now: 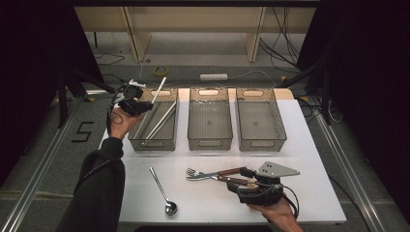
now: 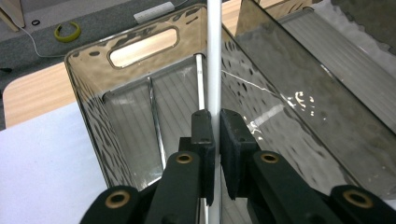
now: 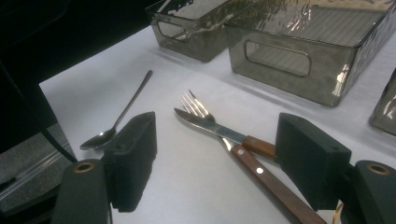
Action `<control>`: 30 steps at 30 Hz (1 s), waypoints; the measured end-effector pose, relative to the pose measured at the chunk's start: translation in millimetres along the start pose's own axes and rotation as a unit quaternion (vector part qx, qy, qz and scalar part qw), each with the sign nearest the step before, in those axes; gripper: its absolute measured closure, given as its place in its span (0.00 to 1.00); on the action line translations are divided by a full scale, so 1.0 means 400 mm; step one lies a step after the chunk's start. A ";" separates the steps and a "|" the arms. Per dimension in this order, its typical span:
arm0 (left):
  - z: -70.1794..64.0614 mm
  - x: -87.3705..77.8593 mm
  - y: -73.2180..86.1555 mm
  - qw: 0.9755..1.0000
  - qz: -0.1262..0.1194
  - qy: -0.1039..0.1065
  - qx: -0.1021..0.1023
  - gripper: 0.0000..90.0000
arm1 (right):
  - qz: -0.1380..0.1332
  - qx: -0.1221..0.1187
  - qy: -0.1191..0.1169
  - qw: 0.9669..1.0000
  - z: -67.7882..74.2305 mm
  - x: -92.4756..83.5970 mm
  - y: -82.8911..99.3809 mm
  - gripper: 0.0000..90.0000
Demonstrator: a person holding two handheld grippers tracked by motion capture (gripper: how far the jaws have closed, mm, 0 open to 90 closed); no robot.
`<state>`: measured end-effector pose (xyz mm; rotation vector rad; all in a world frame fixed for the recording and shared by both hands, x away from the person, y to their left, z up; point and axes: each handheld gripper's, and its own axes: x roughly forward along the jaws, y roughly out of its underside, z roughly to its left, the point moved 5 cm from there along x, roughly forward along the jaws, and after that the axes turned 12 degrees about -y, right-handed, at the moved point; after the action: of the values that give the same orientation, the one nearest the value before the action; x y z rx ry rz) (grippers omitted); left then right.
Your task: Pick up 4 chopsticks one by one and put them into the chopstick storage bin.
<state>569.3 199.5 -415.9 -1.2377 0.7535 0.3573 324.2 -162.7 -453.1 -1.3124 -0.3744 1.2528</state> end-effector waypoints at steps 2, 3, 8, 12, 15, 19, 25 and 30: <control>0.000 0.005 0.007 1.000 0.001 0.001 -0.002 0.93 | -0.001 -0.001 0.000 1.000 0.001 0.001 0.000 0.34; 0.001 0.007 0.011 1.000 0.001 0.000 -0.002 0.93 | 0.000 -0.001 0.000 1.000 0.001 0.001 0.000 0.34; 0.001 0.018 0.027 1.000 0.004 0.001 -0.008 0.93 | 0.000 -0.001 0.000 1.000 0.001 0.001 0.000 0.34; -0.001 0.030 0.038 1.000 0.012 0.001 -0.013 0.92 | 0.001 -0.002 0.000 1.000 0.001 0.001 0.000 0.34; -0.008 0.028 0.038 1.000 0.014 0.006 -0.016 0.79 | 0.000 0.000 0.000 1.000 0.001 0.001 0.000 0.34; -0.015 0.015 0.035 0.999 0.017 0.010 -0.031 0.69 | 0.000 -0.001 0.000 1.000 0.001 0.000 0.000 0.34; -0.049 -0.036 0.044 0.999 0.021 0.021 -0.031 0.53 | -0.002 -0.001 0.002 1.000 0.001 -0.002 0.000 0.34; -0.083 -0.089 0.076 0.999 0.008 0.036 -0.023 0.44 | -0.002 -0.001 0.003 1.000 -0.001 -0.002 -0.001 0.34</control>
<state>514.3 183.3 -417.4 -1.2942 0.8220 0.3460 324.3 -163.6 -452.7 -1.3174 -0.3742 1.2446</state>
